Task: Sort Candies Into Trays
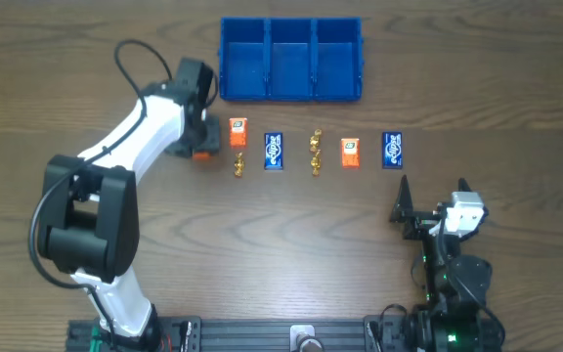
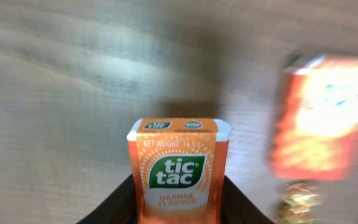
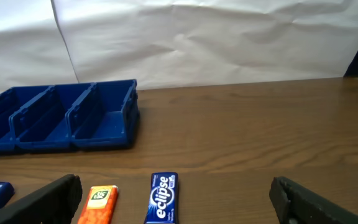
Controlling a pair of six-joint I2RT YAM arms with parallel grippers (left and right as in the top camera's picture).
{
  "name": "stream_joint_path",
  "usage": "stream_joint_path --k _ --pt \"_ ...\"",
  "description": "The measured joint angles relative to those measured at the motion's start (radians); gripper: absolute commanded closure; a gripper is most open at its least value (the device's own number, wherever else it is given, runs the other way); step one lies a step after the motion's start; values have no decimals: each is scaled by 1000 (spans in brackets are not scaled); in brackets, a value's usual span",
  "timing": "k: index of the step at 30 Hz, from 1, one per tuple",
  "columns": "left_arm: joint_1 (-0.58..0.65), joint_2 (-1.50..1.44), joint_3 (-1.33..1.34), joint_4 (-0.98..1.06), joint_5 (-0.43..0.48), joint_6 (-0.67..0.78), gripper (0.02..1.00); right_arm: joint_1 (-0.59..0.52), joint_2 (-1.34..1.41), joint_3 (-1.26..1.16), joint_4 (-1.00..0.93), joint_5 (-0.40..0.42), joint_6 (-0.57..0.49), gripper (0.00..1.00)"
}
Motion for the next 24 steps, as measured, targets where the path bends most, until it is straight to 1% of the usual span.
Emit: stream_joint_path --k 2,7,8,9,12,15,19,22,24 --pt "-14 0 105 -39 -9 -25 709 0 0 0 0 0 0 1" --pt "-74 10 475 -76 -37 -61 700 0 0 0 0 0 0 1" --pt "-77 14 501 -85 -37 -62 700 0 0 0 0 0 0 1" --pt "-92 50 642 -115 -45 -71 695 0 0 0 0 0 0 1" --pt "-98 157 845 -200 -50 -75 698 0 0 0 0 0 0 1" --pt "-97 262 934 -230 -54 -75 693 0 0 0 0 0 0 1" --pt "-97 393 943 -240 -56 -75 689 0 0 0 0 0 0 1" --pt "-97 436 943 -244 -56 -74 652 0 0 0 0 0 0 1" --pt "-97 439 943 -243 -56 -73 581 0 0 0 0 0 0 1"
